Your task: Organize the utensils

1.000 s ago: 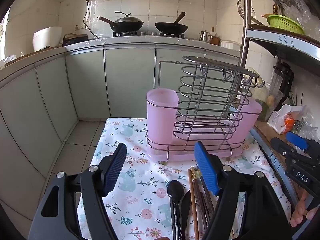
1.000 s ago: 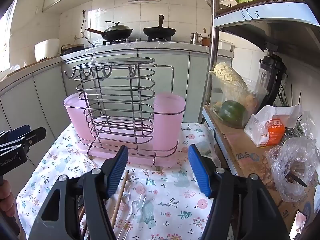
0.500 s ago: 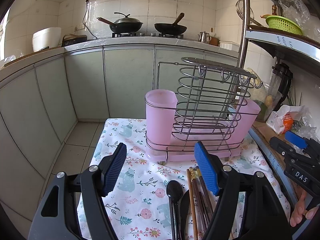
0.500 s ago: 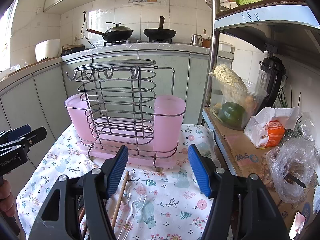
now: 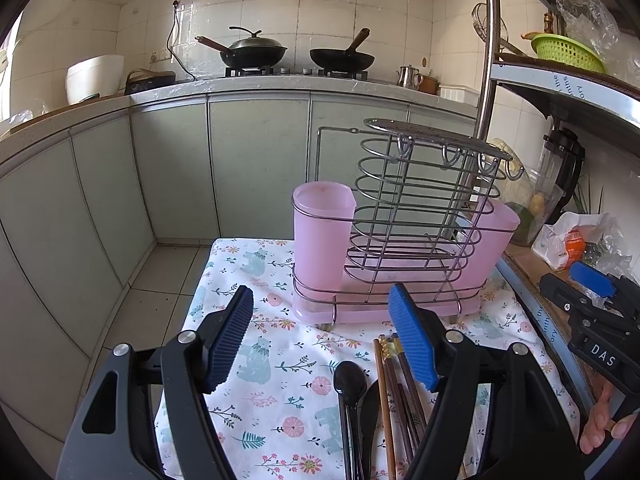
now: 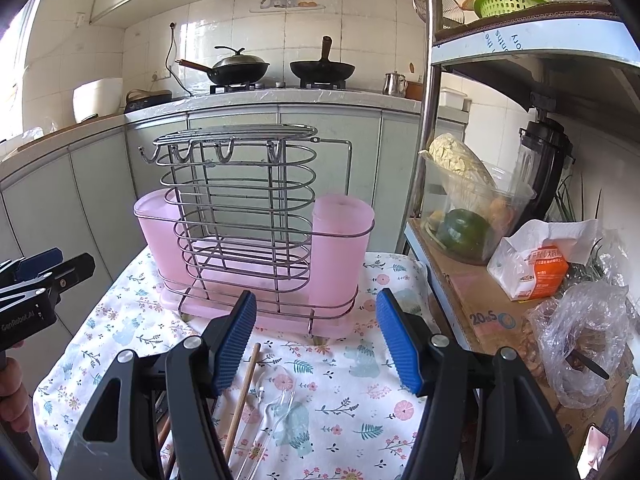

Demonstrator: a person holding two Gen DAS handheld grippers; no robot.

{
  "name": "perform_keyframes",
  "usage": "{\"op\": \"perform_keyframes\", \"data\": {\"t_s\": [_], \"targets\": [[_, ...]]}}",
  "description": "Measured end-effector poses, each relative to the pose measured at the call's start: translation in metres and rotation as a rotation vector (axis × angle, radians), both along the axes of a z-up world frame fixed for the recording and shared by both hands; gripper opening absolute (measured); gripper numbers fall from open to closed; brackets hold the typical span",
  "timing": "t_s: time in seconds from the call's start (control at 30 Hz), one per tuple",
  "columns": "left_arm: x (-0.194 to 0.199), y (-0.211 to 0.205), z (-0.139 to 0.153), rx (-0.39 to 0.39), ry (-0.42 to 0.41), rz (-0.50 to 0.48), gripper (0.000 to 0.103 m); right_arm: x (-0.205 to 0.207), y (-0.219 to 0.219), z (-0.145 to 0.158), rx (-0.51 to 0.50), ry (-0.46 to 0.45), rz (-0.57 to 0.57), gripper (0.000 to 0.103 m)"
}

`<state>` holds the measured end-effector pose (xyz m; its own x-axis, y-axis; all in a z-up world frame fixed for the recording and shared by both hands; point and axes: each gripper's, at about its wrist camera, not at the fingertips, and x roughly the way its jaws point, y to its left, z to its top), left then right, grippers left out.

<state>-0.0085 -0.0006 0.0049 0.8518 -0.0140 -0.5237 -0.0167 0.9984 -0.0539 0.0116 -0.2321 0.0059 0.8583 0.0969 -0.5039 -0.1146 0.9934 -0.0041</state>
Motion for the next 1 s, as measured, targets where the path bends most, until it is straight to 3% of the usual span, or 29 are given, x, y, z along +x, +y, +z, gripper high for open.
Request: {"op": "perform_keyframes", "data": {"t_s": [1.0], "targets": [[-0.0078,0.0011,0.0085,-0.005,-0.018,-0.007,0.071,-0.0084,0.0040,0.0071,-0.016,-0.029,0.006,0.061]]}}
